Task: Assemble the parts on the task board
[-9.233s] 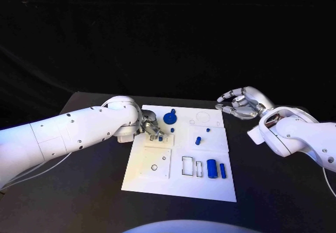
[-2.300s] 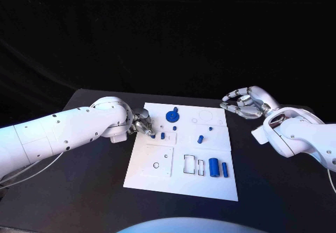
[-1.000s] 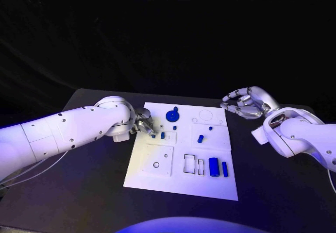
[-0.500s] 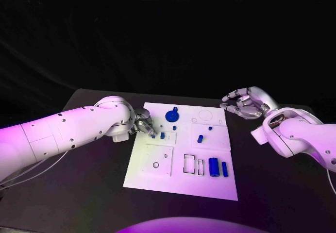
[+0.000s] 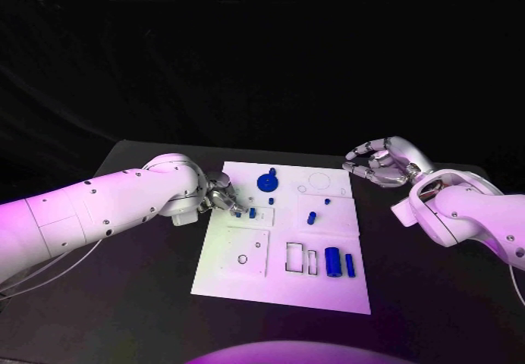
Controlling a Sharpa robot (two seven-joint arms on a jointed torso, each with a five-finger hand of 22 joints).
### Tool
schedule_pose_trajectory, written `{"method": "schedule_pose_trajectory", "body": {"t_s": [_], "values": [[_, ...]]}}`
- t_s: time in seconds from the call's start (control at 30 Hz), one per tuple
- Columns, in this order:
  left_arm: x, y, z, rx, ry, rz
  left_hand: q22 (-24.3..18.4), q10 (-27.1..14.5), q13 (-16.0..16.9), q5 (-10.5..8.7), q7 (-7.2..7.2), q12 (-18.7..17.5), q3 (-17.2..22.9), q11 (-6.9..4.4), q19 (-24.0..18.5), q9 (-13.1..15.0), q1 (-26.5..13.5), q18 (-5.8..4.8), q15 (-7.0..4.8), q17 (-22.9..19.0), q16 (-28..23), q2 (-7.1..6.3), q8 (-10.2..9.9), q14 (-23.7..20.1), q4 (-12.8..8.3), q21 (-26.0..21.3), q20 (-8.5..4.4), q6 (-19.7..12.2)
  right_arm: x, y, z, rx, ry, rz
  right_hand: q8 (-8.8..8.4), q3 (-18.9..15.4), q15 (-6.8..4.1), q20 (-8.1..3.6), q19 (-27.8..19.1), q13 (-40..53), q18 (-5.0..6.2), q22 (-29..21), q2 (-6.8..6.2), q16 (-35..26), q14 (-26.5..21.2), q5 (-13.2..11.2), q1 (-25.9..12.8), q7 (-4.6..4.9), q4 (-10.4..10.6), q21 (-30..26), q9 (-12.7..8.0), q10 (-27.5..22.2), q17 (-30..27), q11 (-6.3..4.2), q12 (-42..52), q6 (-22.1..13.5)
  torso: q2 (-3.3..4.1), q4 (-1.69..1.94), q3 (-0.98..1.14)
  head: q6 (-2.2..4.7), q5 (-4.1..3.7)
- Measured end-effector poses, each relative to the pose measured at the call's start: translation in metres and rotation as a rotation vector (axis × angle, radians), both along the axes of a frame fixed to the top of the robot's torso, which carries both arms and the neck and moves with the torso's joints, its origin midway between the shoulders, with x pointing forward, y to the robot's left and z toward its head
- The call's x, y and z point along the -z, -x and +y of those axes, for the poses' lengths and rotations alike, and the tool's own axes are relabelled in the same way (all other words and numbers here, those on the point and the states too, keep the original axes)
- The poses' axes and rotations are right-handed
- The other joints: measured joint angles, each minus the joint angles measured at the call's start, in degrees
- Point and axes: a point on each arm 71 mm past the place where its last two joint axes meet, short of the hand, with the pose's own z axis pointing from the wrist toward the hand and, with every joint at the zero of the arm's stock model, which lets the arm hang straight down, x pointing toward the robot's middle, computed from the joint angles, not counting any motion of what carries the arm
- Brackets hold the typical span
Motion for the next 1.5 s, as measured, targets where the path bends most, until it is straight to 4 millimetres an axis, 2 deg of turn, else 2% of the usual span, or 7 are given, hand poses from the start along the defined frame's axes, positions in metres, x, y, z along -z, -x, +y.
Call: {"method": "schedule_pose_trajectory", "body": {"t_s": [0.53, 0.73, 0.83, 1.13, 1.23, 1.3, 1.5], "values": [[-0.003, 0.001, 0.009, -0.062, 0.061, -0.015, -0.31, -0.44, -0.4, 0.0, 0.16, -0.25, -3.82, -0.01, 0.0, -0.08, -3.84, 0.0, 0.0, 0.0, 0.0, 1.59, -0.68, 0.0, 0.3, -0.25, 0.0, -0.18, 0.001, 0.0, -0.002, 0.004, 0.001, 0.0, 0.0, 0.0, 0.0, 0.0, 0.0, -0.01, 0.0, -0.01, 0.0, 0.0, 0.0, 0.0, 0.0, 0.0, 0.0, -0.23, -0.01, -0.21, -0.01, -0.21, 0.0, 0.0, -0.01, 0.03, 0.02, 0.18, -0.22], [-0.008, 0.0, 0.013, -0.105, 0.143, -0.051, -2.92, -5.55, -7.29, 0.35, 1.61, -4.76, -5.45, 0.86, -0.56, -0.7, -2.7, -0.01, 0.54, 0.0, -0.59, 2.71, -2.42, -0.1, 0.22, -1.89, 0.15, -2.86, 0.001, -0.001, -0.004, 0.009, 0.003, 0.001, 0.04, 0.1, -0.17, -0.3, -1.48, -4.02, 0.9, -0.62, 0.36, -1.69, -0.14, 0.0, 0.36, 0.05, 0.09, -2.88, 0.16, -4.56, -2.21, -0.41, -5.61, -0.46, -0.04, 0.01, 0.02, 0.3, -0.34], [-0.011, 0.0, 0.016, -0.126, 0.2, -0.075, -6.47, -10.88, -15.76, 0.72, 2.54, -10.63, -5.45, 1.79, -2.01, -1.67, -1.13, -0.01, 1.27, 0.0, -1.9, 3.71, -4.01, 0.0, 0.22, -3.99, 0.77, -4.66, 0.001, -0.001, -0.005, 0.012, 0.004, 0.002, 0.67, 0.4, -0.44, -0.47, -3.41, -13.0, 1.78, -2.92, 0.8, -3.56, 0.0, 0.0, 1.1, 0.05, 0.39, -6.43, 0.36, -10.54, -5.27, -0.64, -14.77, -0.47, -0.07, 0.01, 0.04, 0.37, -0.43], [-0.024, 0.0, 0.015, -0.164, 0.405, -0.164, -19.79, -16.45, -20.04, 0.72, 4.43, -15.25, -5.12, 3.5, -7.74, -3.38, 9.64, 2.72, 2.92, -0.66, -6.02, 2.23, -5.27, -0.02, -1.11, -12.46, 2.03, -7.5, 0.002, -0.002, -0.007, 0.011, 0.01, 0.007, 0.67, 4.69, -1.05, -0.83, -6.37, -32.8, 2.67, -8.28, 0.13, -8.55, -0.61, -1.11, 3.8, -0.45, -0.73, -14.66, 0.05, -18.29, -12.09, -1.13, -35.84, 1.08, -0.08, 0.07, 0.06, 0.79, -0.8], [-0.028, 0.0, 0.011, -0.149, 0.466, -0.199, -34.22, -20.0, -22.52, 0.72, 5.82, -18.7, -3.68, 4.8, -14.8, -4.89, 15.23, 5.56, 4.18, -9.92, -12.0, 1.49, -6.41, -4.4, -2.66, -22.77, 3.13, -8.92, 0.002, -0.002, -0.007, 0.008, 0.013, 0.009, 0.5, 5.28, -1.05, -0.97, -6.96, -33.79, 3.31, -8.98, 0.14, -9.11, -0.62, -1.11, 3.79, -0.46, -0.84, -15.75, -0.05, -18.1, -12.59, -1.32, -36.82, 1.1, -0.08, 0.1, 0.03, 0.91, -0.9], [-0.031, 0.0, 0.006, -0.125, 0.501, -0.229, -39.54, -22.39, -24.24, 0.72, 6.67, -21.16, -2.84, 5.56, -17.42, -6.03, 17.58, 5.83, 4.86, -14.7, -14.99, 1.0, -7.54, -7.26, -3.69, -27.07, 3.8, -9.77, 0.002, -0.003, -0.006, 0.005, 0.015, 0.009, 0.33, 5.57, -1.23, -0.92, -7.08, -34.68, 3.56, -9.49, -0.16, -9.55, -0.8, -1.11, 4.08, -0.46, -1.13, -16.65, -0.12, -18.1, -13.03, -1.31, -37.88, 1.1, -0.08, 0.1, 0.02, 0.99, -0.92], [-0.038, -0.001, -0.014, -0.015, 0.545, -0.331, -43.44, -25.9, -29.45, 0.72, 7.32, -27.81, -0.27, 6.85, -19.38, -9.78, 22.49, 6.47, 6.17, -24.1, -20.9, -0.41, -10.73, -13.53, -6.85, -31.35, 4.84, -10.41, 0.003, -0.003, -0.006, -0.002, 0.023, 0.008, 0.33, 6.05, -1.25, -0.92, -7.49, -35.9, 3.56, -9.88, -0.16, -9.76, -0.81, -1.11, 4.08, -0.26, -1.15, -17.22, -0.17, -18.3, -13.42, -1.09, -38.86, 1.31, -0.06, 0.1, 0.02, 1.18, -1.02]]}}
